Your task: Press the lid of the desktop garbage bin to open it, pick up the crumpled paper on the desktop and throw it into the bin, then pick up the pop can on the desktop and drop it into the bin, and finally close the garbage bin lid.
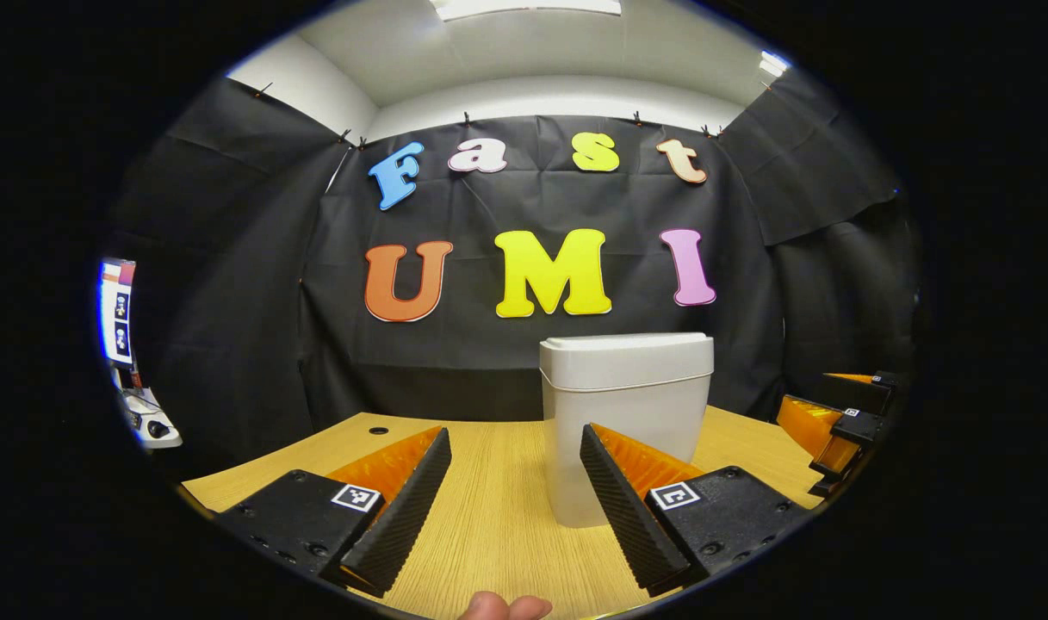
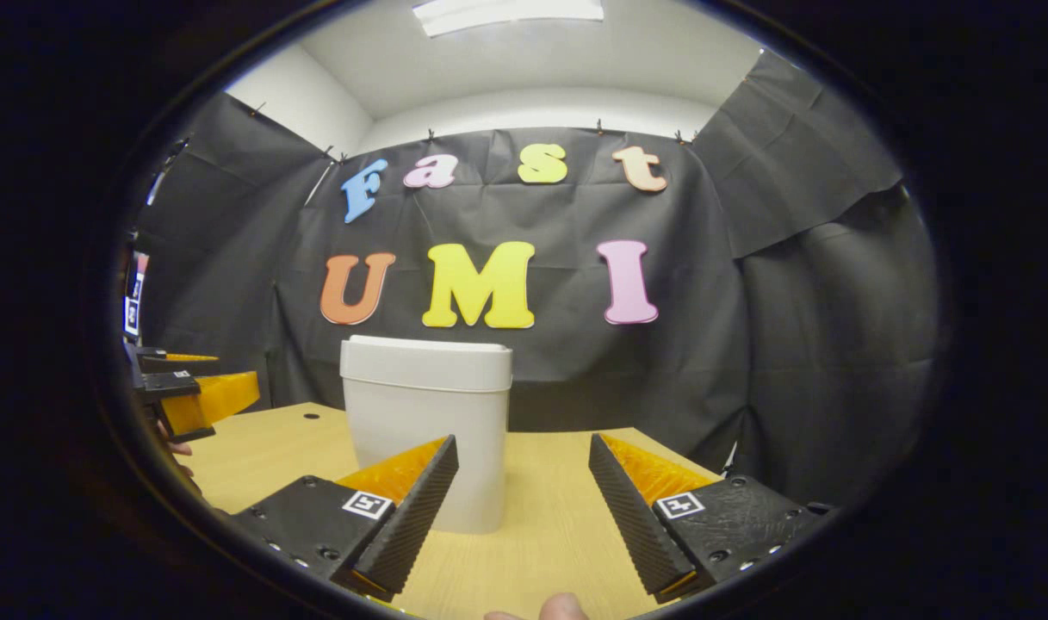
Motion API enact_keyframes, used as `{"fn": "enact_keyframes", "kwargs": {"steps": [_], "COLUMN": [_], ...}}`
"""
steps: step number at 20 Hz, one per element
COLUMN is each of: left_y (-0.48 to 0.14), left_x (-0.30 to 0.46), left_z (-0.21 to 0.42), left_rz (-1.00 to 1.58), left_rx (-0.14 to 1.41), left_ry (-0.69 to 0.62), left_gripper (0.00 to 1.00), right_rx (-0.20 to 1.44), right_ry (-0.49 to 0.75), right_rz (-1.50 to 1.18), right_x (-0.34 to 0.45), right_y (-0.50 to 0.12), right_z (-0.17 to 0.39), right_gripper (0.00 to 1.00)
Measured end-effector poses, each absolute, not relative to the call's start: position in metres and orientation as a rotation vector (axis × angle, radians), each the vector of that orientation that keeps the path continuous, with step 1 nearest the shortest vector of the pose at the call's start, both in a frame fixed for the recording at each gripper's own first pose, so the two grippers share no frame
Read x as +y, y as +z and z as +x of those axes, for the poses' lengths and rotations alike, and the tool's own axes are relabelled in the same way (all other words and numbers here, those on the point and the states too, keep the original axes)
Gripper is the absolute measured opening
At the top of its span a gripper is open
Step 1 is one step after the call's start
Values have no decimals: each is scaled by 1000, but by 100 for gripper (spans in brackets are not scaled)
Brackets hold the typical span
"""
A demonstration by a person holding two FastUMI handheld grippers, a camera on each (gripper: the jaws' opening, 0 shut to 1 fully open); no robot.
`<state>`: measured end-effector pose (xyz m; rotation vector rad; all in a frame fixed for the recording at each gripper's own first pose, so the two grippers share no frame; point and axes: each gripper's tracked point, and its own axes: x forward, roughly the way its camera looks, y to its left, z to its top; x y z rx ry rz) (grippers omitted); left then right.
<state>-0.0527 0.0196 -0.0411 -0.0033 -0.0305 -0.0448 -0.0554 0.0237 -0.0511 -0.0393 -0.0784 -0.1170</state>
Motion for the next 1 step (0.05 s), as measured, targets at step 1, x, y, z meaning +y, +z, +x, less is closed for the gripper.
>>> {"fn": "enact_keyframes", "kwargs": {"steps": [1], "left_y": [-42], "left_x": [20], "left_z": [-53], "left_rz": [-5], "left_rx": [-30], "left_ry": [-46], "left_gripper": [98], "right_rx": [-76], "right_ry": [-115], "right_rz": [-40], "right_x": [25], "right_y": [-51], "right_z": [-55], "right_gripper": [95]}}
